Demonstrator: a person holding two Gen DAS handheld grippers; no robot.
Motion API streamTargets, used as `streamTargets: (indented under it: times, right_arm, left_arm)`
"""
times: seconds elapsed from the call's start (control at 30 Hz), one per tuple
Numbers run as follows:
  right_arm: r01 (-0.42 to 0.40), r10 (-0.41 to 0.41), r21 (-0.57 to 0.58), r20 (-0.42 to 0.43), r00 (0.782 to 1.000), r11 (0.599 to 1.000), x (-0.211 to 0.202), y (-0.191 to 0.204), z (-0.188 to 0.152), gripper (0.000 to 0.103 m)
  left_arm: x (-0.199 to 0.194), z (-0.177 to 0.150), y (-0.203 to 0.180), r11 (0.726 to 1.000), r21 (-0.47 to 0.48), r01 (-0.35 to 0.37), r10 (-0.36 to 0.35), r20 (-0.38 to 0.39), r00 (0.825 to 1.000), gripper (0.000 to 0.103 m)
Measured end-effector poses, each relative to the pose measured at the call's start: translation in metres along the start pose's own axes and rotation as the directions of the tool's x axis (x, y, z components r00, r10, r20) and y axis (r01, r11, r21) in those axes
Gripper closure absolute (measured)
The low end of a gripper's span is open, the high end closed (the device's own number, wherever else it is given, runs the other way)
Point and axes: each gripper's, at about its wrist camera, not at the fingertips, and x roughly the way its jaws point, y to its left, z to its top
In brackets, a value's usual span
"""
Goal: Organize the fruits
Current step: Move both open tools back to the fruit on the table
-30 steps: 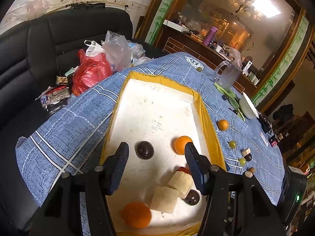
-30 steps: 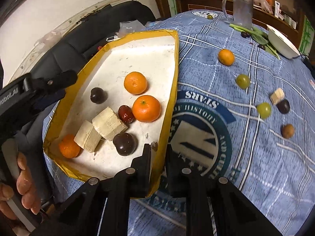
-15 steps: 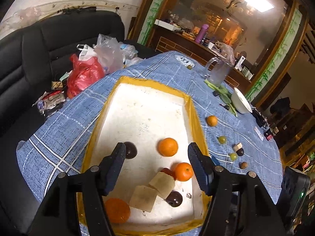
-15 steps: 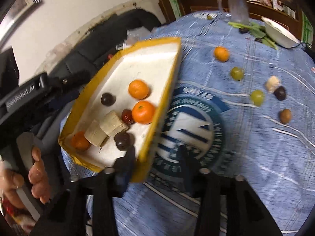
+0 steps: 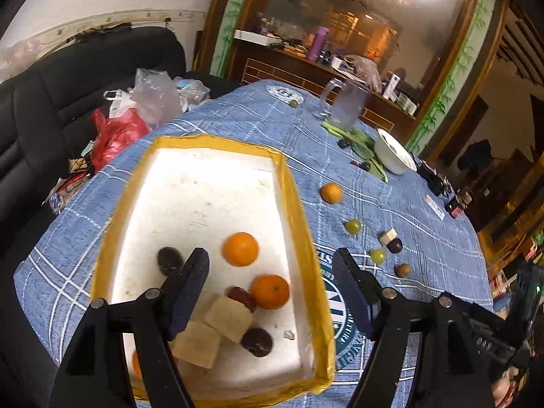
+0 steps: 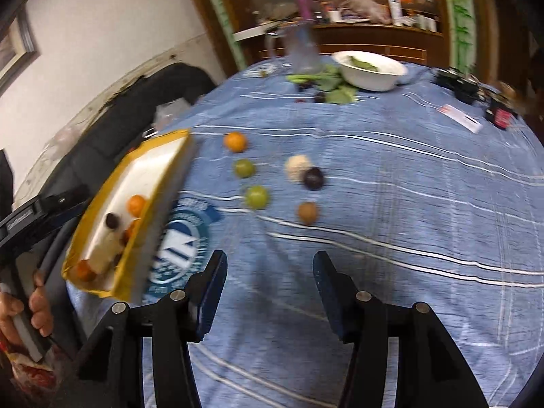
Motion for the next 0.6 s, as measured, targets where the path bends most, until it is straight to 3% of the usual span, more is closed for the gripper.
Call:
streamTargets:
  times: [0.17,0.43,0.6]
  right_arm:
    - [0.036,-0.036,0.025,-0.003,0.999,0.999,0.010,-0.020,0.008,0.046]
    - [0.090,-0.091,-0.029,-0.026,0.995,0.995,0.053,-0.017,0.027,0.046]
    - [0.110,-0.113,-0.074,-0.032,0.993,0.991,0.073,-0.013,0.032,0.054]
  left_arm:
    - [0.010,-0.004,-0.026,0.998,0.052,0.028,-0.026,-0.033,0.999,0.029]
    - [0.033,-0.011,-0.079,0.984,0.159,0.085,-0.073,-0.079,0.994,0.029]
    - [0.052,-0.008,-0.097,0.980,0.165,0.108,-0.092,-0.102,0.990,0.029]
